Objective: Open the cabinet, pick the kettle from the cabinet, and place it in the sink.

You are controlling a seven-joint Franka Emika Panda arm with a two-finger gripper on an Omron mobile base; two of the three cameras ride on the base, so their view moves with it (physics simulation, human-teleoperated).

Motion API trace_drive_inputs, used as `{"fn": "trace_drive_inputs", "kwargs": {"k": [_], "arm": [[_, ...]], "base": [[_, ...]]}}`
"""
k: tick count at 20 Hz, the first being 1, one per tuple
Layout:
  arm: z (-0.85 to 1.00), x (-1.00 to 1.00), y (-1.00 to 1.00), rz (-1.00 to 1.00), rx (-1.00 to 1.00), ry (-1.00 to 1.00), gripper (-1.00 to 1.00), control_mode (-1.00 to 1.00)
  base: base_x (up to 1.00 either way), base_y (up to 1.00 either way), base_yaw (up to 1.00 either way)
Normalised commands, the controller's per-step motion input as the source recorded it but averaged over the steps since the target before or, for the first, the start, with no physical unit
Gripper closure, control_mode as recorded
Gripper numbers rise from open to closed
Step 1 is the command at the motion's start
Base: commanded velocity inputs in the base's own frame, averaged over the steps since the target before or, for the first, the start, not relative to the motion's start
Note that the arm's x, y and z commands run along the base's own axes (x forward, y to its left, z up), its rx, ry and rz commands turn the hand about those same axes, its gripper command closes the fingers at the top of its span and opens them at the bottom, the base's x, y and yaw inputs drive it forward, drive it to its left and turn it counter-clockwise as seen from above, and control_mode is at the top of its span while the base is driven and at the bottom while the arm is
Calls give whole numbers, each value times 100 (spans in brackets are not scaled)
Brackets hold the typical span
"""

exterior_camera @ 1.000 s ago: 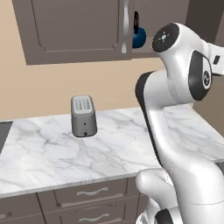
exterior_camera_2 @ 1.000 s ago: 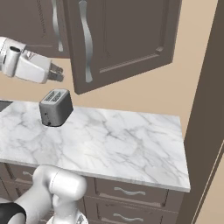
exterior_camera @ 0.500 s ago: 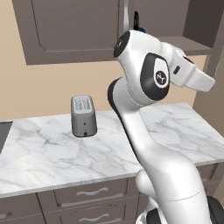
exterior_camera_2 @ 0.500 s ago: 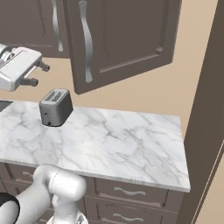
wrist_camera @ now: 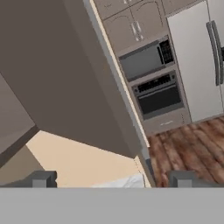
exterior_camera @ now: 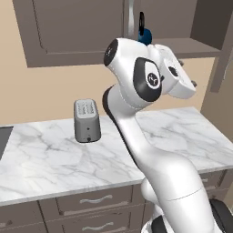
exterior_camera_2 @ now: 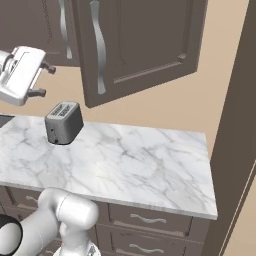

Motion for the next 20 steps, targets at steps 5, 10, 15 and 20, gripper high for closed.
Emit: {"fn": "trace_drive_inputs", "kwargs": {"k": [5,10,15,20], "arm": [[-5,50,-4,-1,-8,-3,-100,-100],[0,45,-18,-2,-14,1,-100,-100],[0,24,-32,-1,-17,1,-100,-100],[0,9,-35,-2,-8,6,-100,-100]], "base": [[0,0,0],[0,0,0],[0,0,0],[0,0,0]]}}
